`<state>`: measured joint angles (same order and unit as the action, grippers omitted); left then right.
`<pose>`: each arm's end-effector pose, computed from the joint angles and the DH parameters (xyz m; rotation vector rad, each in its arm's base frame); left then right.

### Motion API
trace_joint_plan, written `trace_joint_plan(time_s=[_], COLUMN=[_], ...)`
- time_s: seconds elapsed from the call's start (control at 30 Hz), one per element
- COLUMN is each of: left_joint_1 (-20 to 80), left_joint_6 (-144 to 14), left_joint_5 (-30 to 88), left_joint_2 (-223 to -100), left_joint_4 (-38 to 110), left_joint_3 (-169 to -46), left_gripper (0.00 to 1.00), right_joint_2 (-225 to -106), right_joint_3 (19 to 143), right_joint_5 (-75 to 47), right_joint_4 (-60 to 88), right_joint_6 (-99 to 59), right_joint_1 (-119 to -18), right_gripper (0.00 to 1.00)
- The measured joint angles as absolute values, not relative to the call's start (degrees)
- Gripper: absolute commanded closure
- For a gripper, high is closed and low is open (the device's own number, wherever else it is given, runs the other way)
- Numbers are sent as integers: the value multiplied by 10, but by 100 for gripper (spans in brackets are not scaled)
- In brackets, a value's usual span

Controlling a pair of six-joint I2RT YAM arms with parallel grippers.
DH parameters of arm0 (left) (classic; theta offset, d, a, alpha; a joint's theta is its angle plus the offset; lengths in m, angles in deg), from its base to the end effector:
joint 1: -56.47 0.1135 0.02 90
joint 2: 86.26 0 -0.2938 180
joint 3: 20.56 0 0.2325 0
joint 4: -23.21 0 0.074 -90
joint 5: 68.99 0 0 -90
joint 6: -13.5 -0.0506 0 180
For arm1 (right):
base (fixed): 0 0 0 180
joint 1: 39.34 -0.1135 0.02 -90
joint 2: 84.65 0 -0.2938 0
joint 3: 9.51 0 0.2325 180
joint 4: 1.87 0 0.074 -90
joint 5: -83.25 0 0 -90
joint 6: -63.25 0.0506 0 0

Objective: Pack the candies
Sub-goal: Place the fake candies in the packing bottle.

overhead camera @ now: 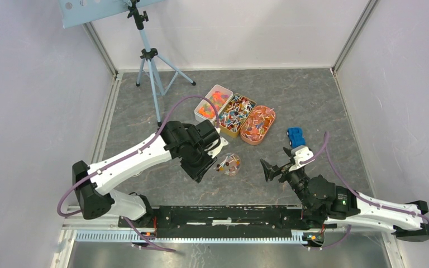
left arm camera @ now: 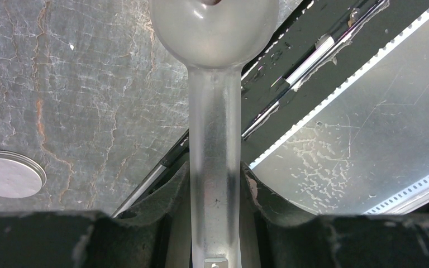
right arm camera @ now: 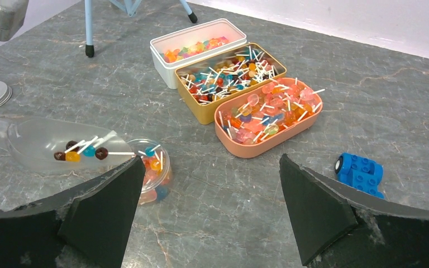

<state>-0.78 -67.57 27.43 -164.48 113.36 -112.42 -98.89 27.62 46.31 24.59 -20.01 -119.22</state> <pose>0.1115 -0.1838 0.3351 1.2407 2.7174 -0.3332 0.0492 0.0457 0.2697 -0.3221 1.5916 0.4134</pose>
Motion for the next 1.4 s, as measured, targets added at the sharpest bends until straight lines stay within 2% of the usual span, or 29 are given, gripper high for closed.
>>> trace_joint_plan(time_s=[1.4], left_joint_1=[-10], left_joint_6=[-675], left_joint_5=[246], left_joint_2=[-1703], left_joint_4=[1161], left_joint_3=[-1135], left_gripper=[98], right_joint_2=[-973], right_joint_3=[276], right_joint_5=[465], right_joint_4=[243], right_joint_6=[-201], right_joint_1=[-1192], right_gripper=[2])
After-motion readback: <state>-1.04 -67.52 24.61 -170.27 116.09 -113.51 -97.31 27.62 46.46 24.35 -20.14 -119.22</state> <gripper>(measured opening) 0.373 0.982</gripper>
